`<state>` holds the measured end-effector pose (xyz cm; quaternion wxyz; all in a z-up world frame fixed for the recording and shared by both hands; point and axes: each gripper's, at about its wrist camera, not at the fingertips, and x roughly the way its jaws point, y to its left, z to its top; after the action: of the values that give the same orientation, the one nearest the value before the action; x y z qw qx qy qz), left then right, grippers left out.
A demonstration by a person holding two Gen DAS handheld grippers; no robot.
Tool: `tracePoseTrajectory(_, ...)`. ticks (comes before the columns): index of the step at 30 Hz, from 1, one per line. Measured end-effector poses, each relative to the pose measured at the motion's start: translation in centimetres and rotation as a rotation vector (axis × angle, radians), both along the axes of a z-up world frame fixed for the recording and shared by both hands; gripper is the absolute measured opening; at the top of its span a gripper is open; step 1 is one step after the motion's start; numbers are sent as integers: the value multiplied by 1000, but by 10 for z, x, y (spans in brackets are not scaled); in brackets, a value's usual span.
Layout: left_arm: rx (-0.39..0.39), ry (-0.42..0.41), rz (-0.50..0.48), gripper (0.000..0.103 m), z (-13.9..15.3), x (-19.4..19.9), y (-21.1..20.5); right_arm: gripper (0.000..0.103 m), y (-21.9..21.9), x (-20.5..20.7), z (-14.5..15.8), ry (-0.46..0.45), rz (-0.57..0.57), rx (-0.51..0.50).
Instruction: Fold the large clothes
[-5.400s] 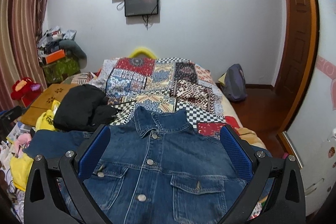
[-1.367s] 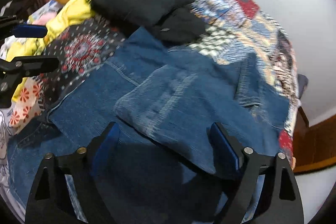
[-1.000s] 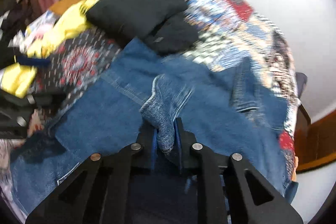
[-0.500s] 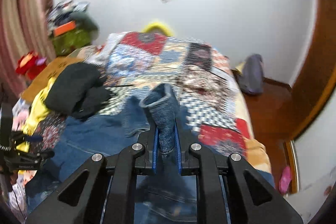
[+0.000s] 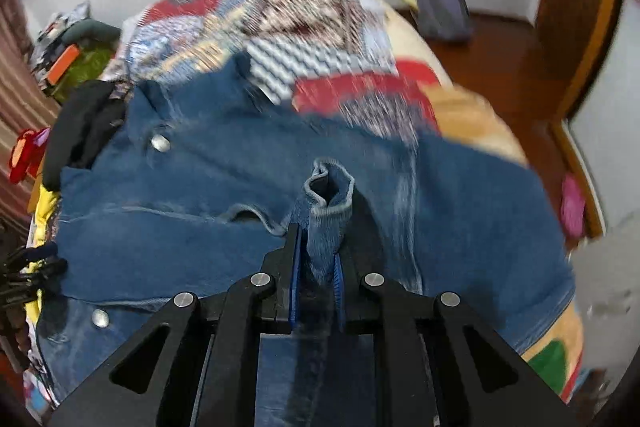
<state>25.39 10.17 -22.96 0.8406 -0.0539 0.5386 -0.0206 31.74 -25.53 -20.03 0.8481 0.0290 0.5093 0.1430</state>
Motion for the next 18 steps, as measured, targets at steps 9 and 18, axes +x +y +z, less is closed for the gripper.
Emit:
tracePoseTrajectory(9,46,-6,1,78,5,-3,-7,21,-35,-16,-12,105,-87,-28)
tracePoseTrajectory(18,56,-142,-23,78,55,15,-33,51,-90,-33,24,16,-211,20)
